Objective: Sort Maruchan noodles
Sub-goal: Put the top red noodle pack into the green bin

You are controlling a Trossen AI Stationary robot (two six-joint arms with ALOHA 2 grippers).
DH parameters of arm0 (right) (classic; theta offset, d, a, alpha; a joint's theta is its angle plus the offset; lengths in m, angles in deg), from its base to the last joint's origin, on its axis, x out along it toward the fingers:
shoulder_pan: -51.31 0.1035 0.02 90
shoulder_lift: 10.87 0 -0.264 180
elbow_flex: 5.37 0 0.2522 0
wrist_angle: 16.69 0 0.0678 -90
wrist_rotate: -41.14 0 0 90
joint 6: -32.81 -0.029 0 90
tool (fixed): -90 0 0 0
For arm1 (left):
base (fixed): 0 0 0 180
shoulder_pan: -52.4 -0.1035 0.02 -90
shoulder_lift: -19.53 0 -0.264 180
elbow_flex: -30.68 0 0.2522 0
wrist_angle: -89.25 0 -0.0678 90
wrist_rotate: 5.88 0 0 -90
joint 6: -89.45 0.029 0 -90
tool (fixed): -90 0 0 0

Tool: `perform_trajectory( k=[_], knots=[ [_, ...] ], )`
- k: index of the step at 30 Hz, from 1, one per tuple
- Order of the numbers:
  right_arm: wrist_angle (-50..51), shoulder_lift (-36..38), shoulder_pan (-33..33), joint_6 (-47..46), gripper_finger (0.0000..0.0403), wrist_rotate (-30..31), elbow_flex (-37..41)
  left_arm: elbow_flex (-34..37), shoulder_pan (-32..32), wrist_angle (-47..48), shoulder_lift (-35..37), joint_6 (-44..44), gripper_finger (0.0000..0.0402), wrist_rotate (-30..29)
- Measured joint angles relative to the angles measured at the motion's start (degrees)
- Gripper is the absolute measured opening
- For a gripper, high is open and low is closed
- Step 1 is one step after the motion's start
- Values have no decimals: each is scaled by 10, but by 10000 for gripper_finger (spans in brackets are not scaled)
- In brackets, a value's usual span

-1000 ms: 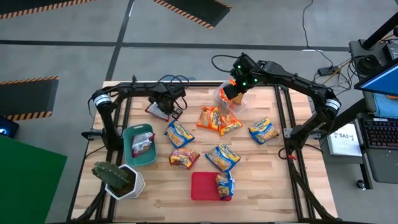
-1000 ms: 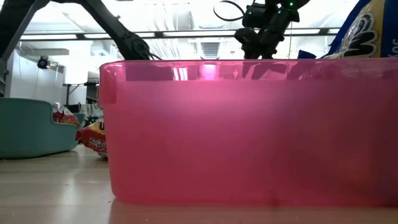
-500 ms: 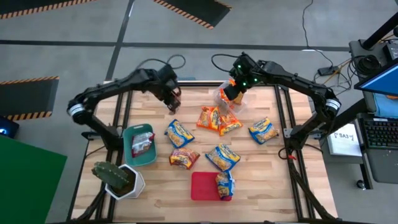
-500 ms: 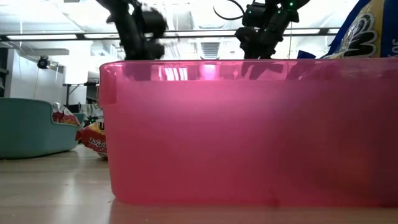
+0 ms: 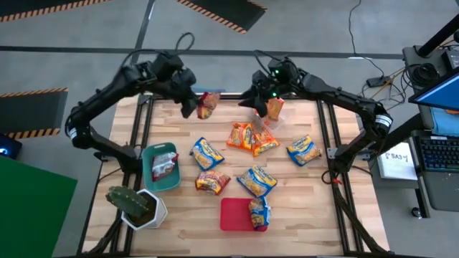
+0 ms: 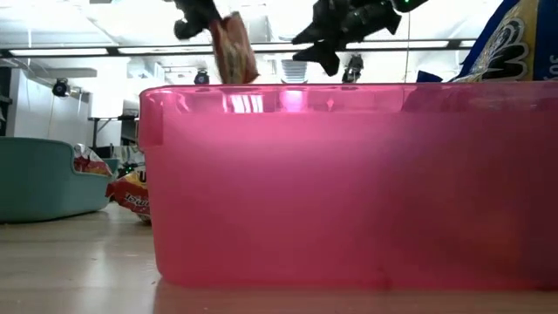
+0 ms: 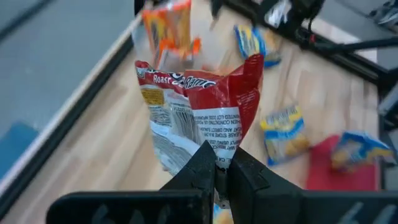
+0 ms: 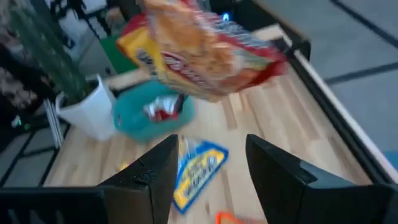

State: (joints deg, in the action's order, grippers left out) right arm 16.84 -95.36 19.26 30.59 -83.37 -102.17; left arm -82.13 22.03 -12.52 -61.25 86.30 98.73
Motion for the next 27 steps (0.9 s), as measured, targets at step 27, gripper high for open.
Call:
perform_trajectory(
  k=[27],
  knots=[
    [44,-4,-2,1,196,0,1,134,54,256,95,-464,2,-16]
  ],
)
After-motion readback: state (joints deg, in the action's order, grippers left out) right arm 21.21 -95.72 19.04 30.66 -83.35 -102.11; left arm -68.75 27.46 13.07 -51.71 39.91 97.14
